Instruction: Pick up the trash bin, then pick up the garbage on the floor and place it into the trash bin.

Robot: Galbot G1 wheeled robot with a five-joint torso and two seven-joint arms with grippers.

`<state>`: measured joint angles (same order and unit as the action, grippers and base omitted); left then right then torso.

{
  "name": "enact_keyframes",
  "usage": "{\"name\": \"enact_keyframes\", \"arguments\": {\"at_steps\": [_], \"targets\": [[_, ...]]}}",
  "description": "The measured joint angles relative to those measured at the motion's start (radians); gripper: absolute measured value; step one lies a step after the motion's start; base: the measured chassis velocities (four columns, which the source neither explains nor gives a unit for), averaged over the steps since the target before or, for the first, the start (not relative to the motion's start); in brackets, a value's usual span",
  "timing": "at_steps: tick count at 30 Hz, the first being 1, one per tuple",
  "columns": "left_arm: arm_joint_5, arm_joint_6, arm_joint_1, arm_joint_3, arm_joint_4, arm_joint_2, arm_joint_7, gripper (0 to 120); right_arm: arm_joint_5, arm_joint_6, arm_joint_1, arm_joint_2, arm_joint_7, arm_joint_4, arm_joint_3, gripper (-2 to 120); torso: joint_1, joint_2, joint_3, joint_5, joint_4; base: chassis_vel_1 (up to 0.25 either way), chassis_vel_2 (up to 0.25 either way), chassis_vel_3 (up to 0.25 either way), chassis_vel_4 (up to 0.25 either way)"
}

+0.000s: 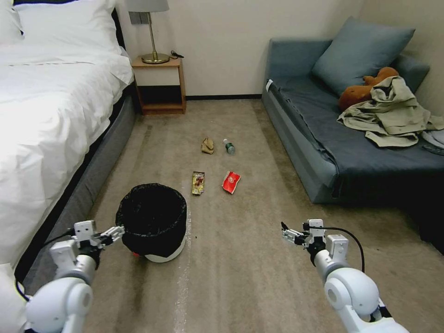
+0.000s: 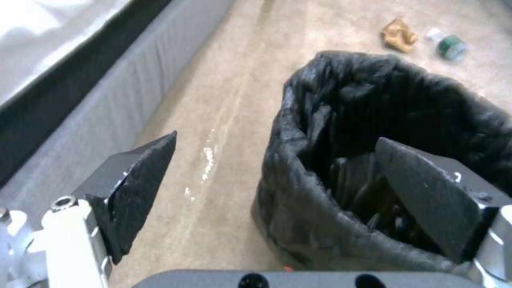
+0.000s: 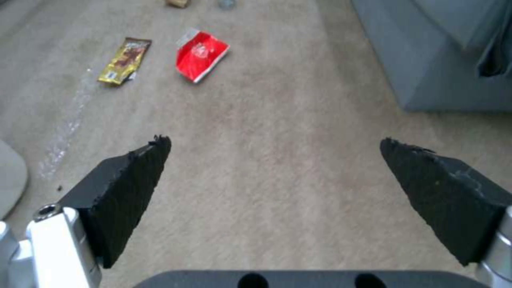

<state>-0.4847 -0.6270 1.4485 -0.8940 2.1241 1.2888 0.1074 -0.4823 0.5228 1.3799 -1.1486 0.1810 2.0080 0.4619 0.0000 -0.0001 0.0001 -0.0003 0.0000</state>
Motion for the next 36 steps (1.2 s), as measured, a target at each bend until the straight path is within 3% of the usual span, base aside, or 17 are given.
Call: {"name": "enact_keyframes", "arguments": {"at_steps": [1,2,3,4,6,9,10,16,25,36], "targets": [[-0.018,0.001,-0.007,-0.013,0.015,-0.018,0.001,100,-0.019,0.000,-0.015,0.042,0.001,0.002,0.015,100,0.000,0.000,0.000,0.0017,0.0000,0.000,0.000,0.000,0.000],[-0.018,0.001,-0.007,-0.013,0.015,-0.018,0.001,100,-0.019,0.000,-0.015,0.042,0.001,0.002,0.015,100,0.000,0.000,0.000,0.0017,0.0000,0.000,0.000,0.000,0.000],[-0.026,-0.004,-0.007,-0.014,0.016,-0.024,0.001,100,-0.028,-0.003,-0.019,0.062,0.001,0.002,0.018,100,0.000,0.000,0.000,-0.0010,0.0001,0.000,0.000,0.000,0.000],[-0.027,-0.003,-0.007,-0.016,0.017,-0.027,0.000,100,-0.029,-0.006,-0.019,0.069,0.000,-0.002,0.019,100,0.000,0.000,0.000,0.0003,-0.0001,0.000,0.000,0.000,0.000],[-0.027,-0.003,-0.008,-0.017,0.018,-0.028,0.000,100,-0.029,-0.009,-0.019,0.070,0.000,-0.005,0.019,100,0.000,0.000,0.000,0.0018,0.0000,0.000,0.000,0.000,0.000],[-0.026,-0.001,-0.007,-0.016,0.015,-0.028,-0.001,100,-0.027,-0.014,-0.019,0.069,-0.001,-0.008,0.019,100,0.000,0.000,0.000,-0.0004,0.0000,0.000,0.000,0.000,0.000],[-0.025,0.000,-0.008,-0.016,0.010,-0.028,-0.001,100,-0.026,-0.015,-0.019,0.067,-0.001,-0.011,0.019,100,0.000,0.000,0.000,0.0010,0.0000,0.000,0.000,0.000,0.000],[-0.023,0.004,-0.016,-0.015,-0.011,-0.033,-0.001,100,-0.021,-0.022,-0.018,0.060,-0.003,-0.018,0.018,100,0.000,0.000,0.000,0.0005,0.0000,0.000,0.000,0.000,0.000],[-0.042,0.007,-0.061,0.004,-0.074,-0.069,0.002,100,-0.001,-0.039,-0.013,0.037,-0.006,-0.037,0.011,100,0.000,0.000,0.000,0.0003,0.0001,0.000,0.000,0.000,0.000],[-0.062,-0.003,-0.177,0.062,-0.204,-0.117,0.015,99,0.025,-0.062,0.007,0.002,-0.009,-0.049,0.021,100,0.000,0.000,0.000,0.0003,0.0001,0.000,0.000,0.000,0.000]]}}
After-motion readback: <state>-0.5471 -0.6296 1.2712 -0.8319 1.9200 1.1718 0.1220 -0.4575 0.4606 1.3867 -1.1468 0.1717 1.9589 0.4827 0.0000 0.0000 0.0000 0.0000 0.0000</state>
